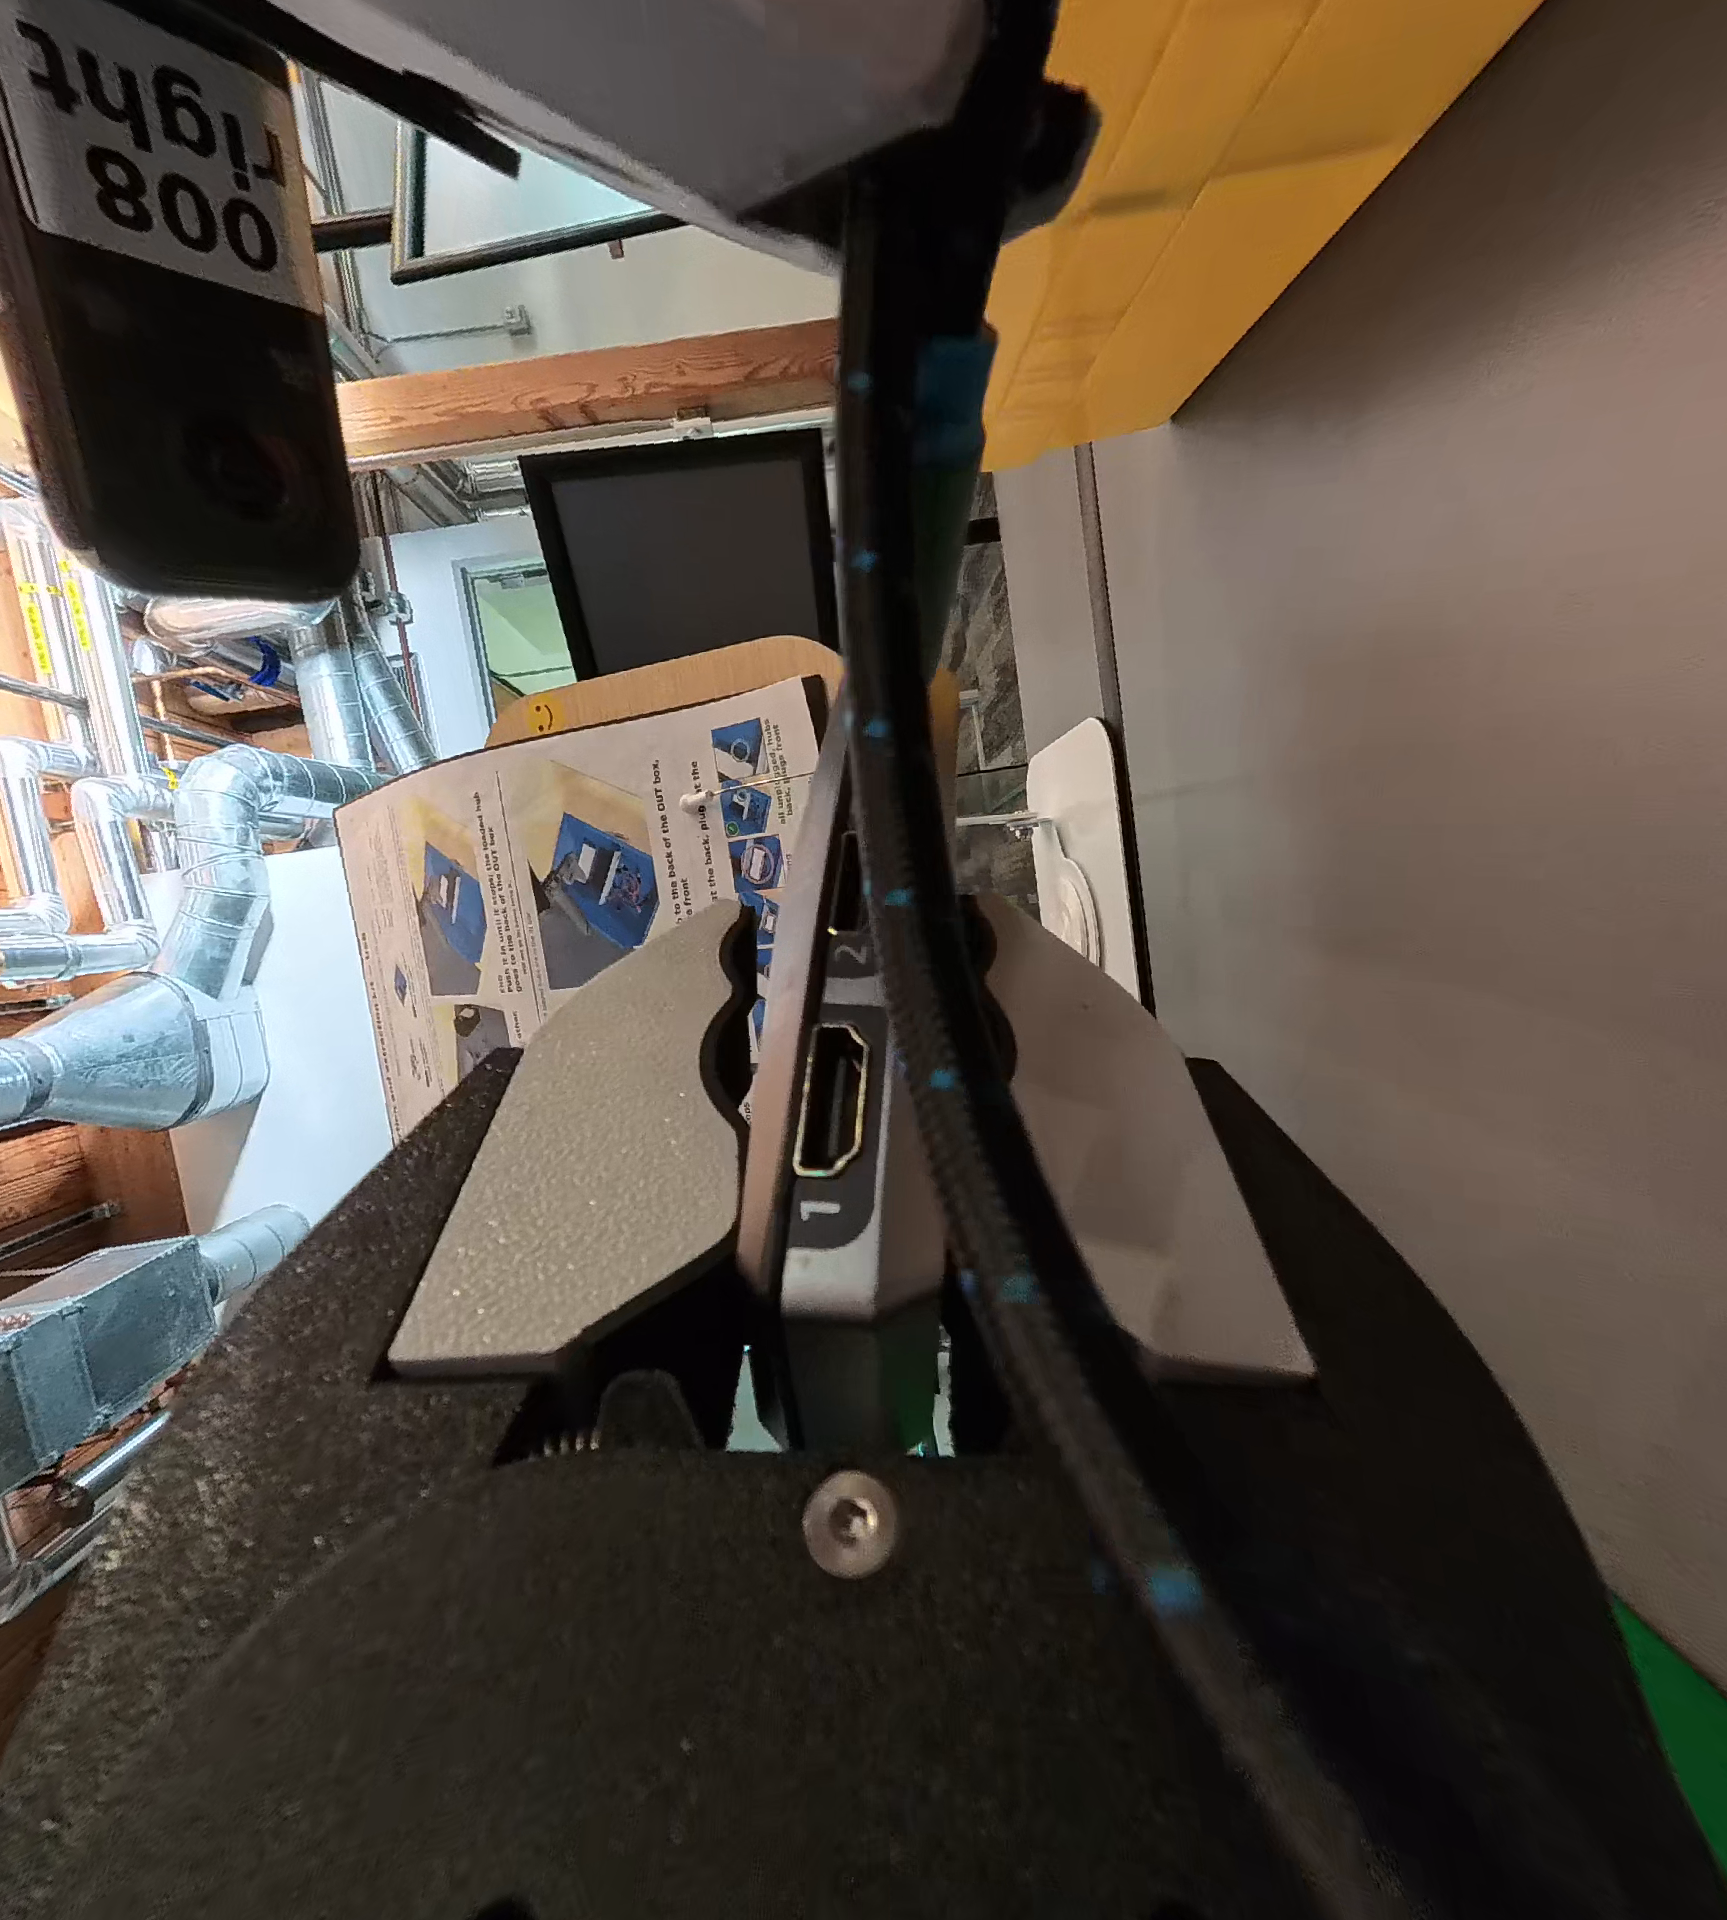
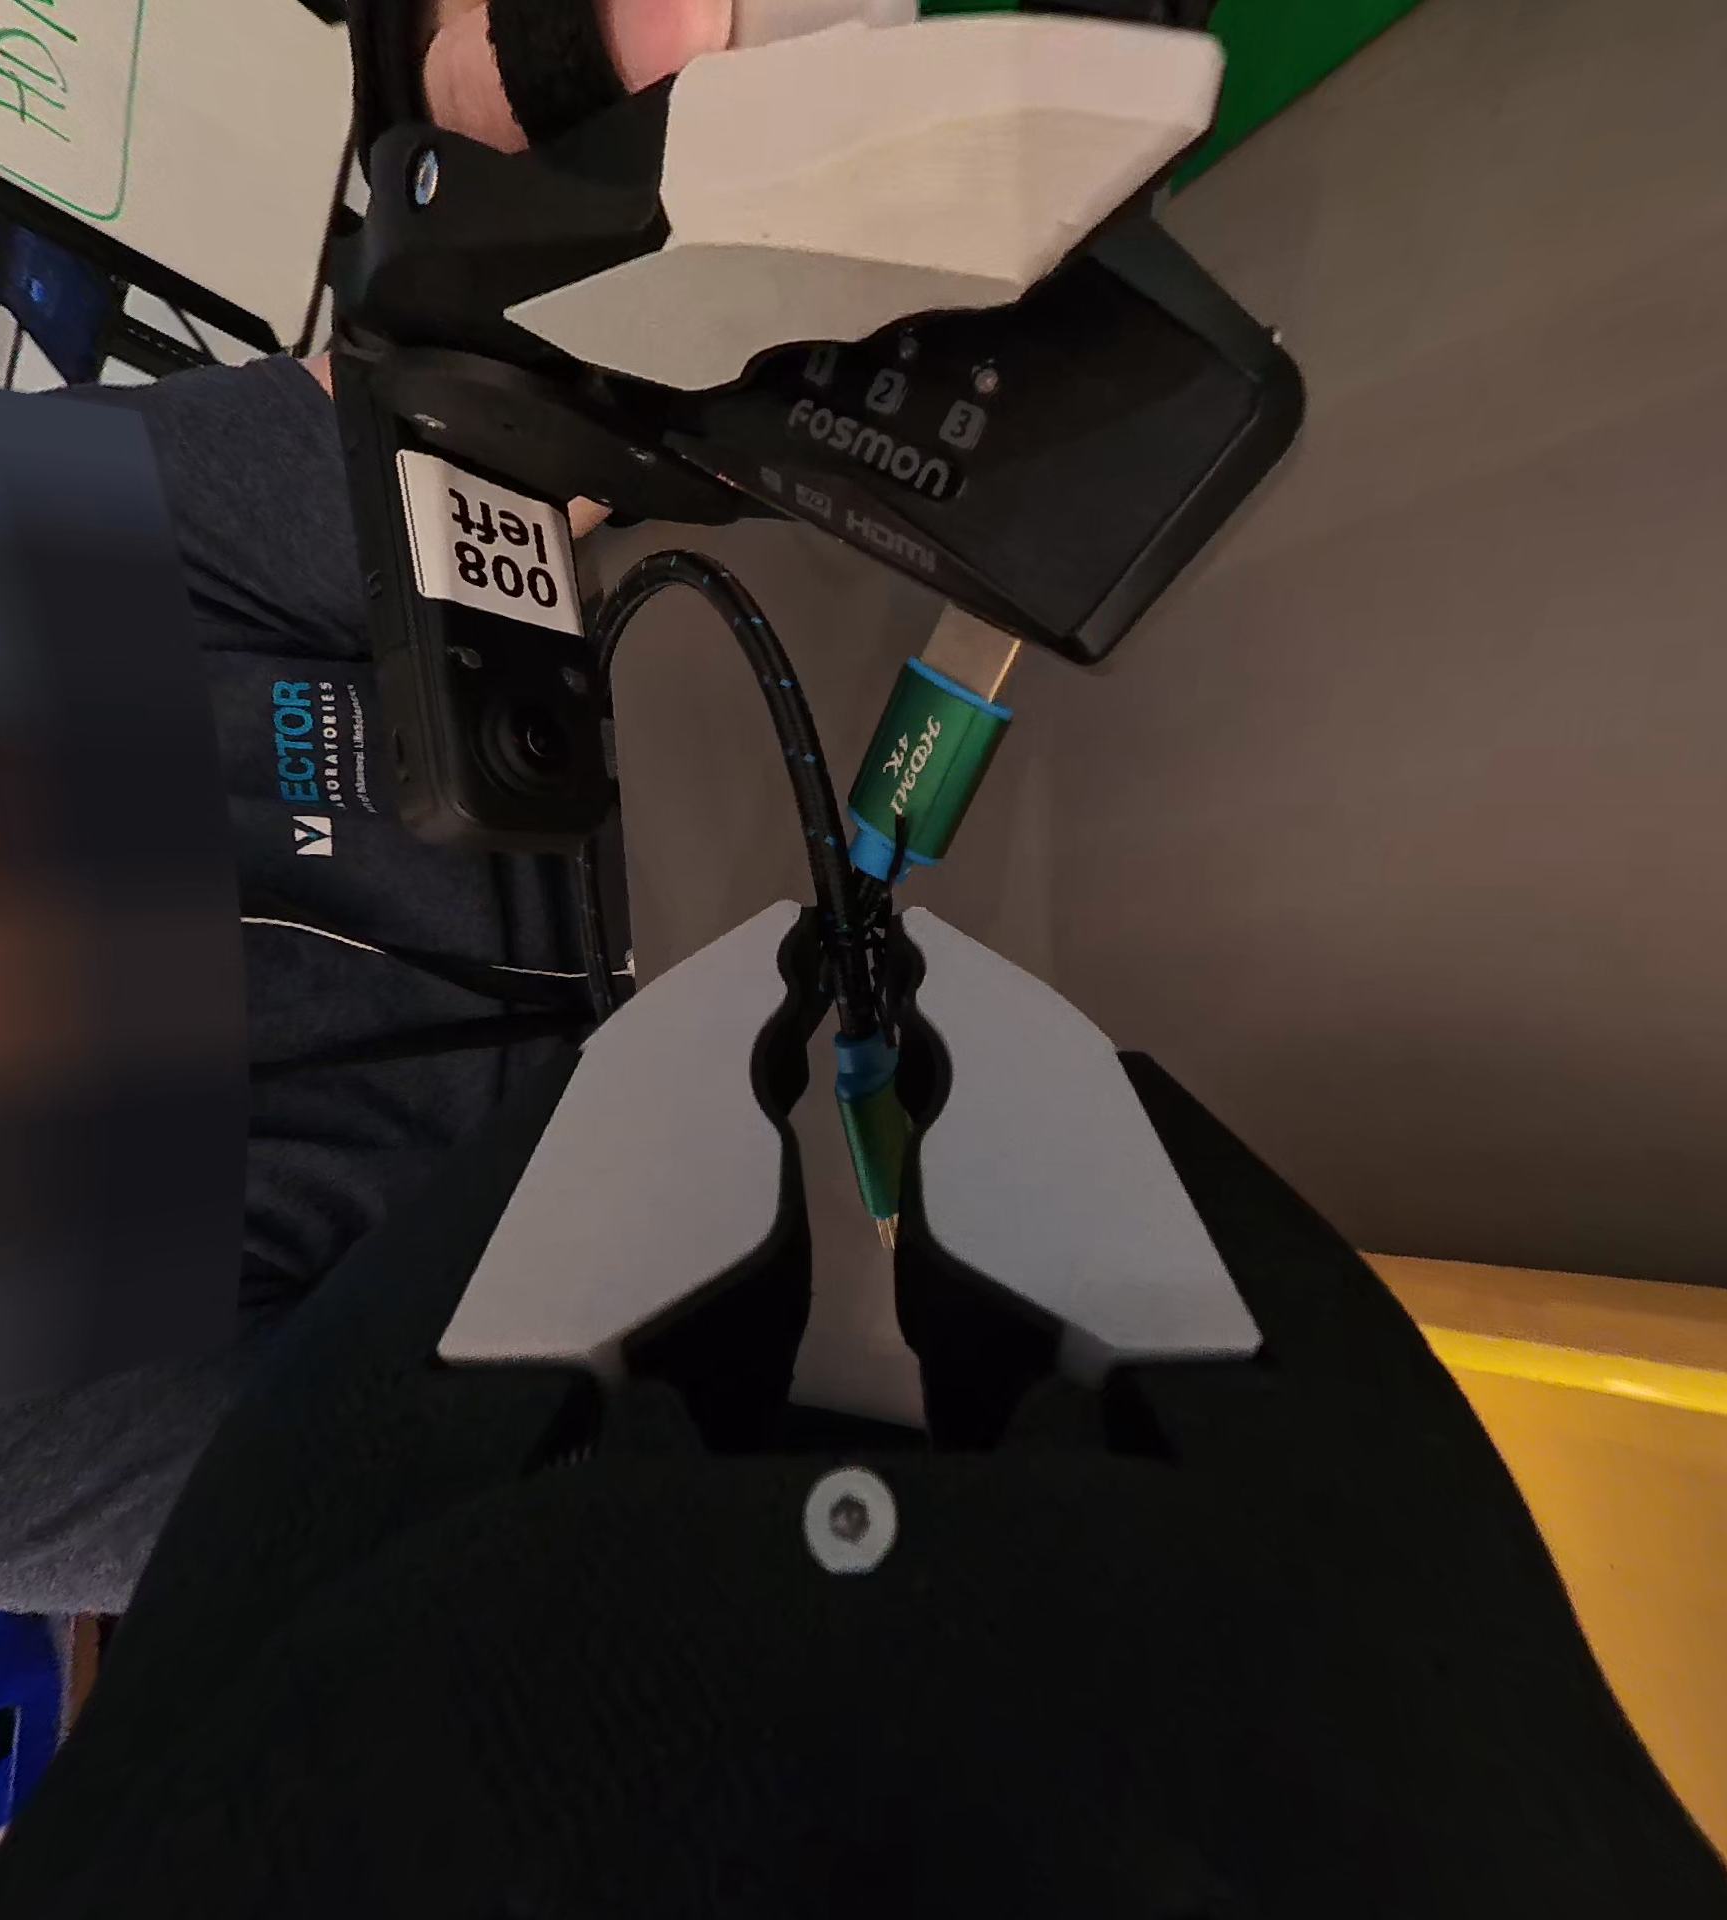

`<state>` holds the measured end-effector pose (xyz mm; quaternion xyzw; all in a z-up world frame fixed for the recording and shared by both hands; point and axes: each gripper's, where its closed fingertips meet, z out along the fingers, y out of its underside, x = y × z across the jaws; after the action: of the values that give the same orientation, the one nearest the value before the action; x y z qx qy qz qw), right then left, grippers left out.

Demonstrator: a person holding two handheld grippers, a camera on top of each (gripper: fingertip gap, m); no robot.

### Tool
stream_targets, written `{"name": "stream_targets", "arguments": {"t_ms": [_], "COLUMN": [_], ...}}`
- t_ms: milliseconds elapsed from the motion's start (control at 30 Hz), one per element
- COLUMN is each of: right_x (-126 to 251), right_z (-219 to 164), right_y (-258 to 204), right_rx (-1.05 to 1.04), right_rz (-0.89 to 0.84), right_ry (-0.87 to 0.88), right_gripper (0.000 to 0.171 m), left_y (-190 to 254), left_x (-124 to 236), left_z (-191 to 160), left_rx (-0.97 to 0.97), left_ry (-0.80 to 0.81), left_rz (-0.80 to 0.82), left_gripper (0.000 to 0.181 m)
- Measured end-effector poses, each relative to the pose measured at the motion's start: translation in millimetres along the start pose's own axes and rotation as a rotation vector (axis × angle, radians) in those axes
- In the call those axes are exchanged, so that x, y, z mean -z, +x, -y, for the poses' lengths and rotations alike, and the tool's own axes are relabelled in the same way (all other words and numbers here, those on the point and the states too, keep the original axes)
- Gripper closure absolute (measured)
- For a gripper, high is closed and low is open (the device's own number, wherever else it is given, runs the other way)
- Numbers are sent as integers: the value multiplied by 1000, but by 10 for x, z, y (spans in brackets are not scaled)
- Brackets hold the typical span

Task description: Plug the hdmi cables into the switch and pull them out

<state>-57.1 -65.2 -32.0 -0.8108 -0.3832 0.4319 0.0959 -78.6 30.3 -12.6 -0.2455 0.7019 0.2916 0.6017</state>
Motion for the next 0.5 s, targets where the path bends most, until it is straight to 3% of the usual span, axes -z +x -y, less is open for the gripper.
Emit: {"name": "stream_targets", "arguments": {"t_ms": [300, 500], "right_x": [-300, -188], "right_z": [-83, -74], "right_y": [116, 49], "right_rx": [-3, 69], "right_rz": [-21, -50], "right_ry": [-134, -111], "right_gripper": [158, 158], "left_y": [-135, -152], "left_x": [28, -1], "left_z": [-237, -300], "left_rx": [97, 151], "left_ry": [-16, -29], "left_rz": [-7, -2], "left_gripper": [145, 145]}}
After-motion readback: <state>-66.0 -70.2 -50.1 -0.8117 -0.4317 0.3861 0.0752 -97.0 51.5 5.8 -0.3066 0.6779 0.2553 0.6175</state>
